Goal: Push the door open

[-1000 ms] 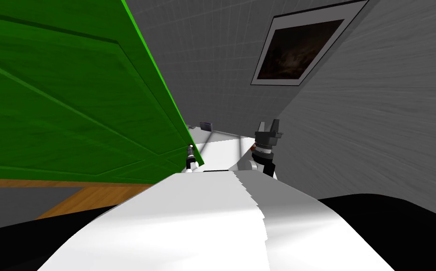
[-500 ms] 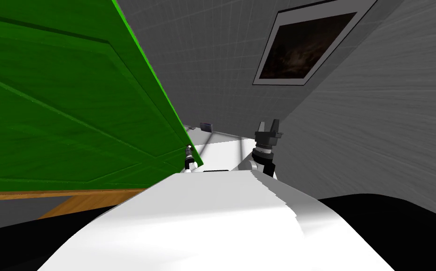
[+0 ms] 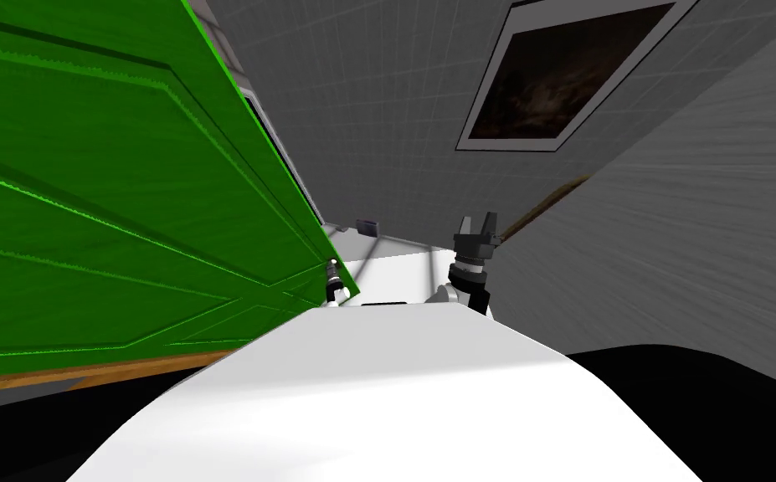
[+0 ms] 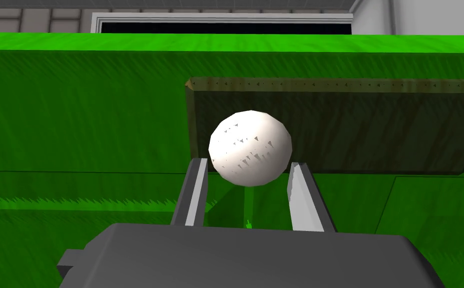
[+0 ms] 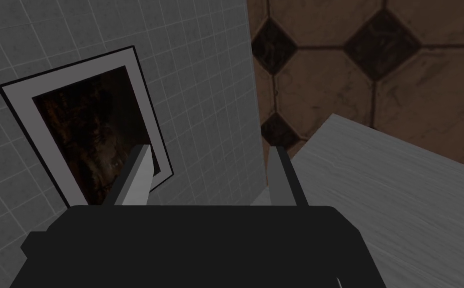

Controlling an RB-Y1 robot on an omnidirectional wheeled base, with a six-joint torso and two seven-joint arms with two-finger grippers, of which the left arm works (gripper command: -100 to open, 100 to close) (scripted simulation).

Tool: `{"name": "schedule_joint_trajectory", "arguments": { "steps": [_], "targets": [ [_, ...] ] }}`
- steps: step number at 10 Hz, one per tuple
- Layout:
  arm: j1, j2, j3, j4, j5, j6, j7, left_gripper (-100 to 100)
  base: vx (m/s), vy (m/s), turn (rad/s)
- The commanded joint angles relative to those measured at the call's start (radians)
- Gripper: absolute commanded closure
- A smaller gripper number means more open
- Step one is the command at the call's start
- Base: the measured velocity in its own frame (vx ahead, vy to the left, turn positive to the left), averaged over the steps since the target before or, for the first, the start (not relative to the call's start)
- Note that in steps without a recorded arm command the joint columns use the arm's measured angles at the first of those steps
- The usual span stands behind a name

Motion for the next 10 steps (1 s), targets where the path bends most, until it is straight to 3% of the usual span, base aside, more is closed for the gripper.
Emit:
{"name": "schedule_joint_trajectory", "arguments": {
  "steps": [1, 6, 7, 10],
  "targets": [
    [-0.017, 0.018, 0.013, 0.029, 0.008, -0.024, 0.003, 100, 0.148, -0.021, 0.028],
    [-0.017, 0.0, 0.055, 0.027, 0.039, -0.028, -0.012, 100, 0.156, -0.003, 0.042],
    [-0.014, 0.004, 0.05, 0.041, 0.035, -0.031, -0.007, 100, 0.088, 0.004, 0.036],
    [-0.014, 0.024, 0.089, 0.036, 0.062, -0.037, -0.026, 100, 0.176, 0.028, 0.028]
  ]
}}
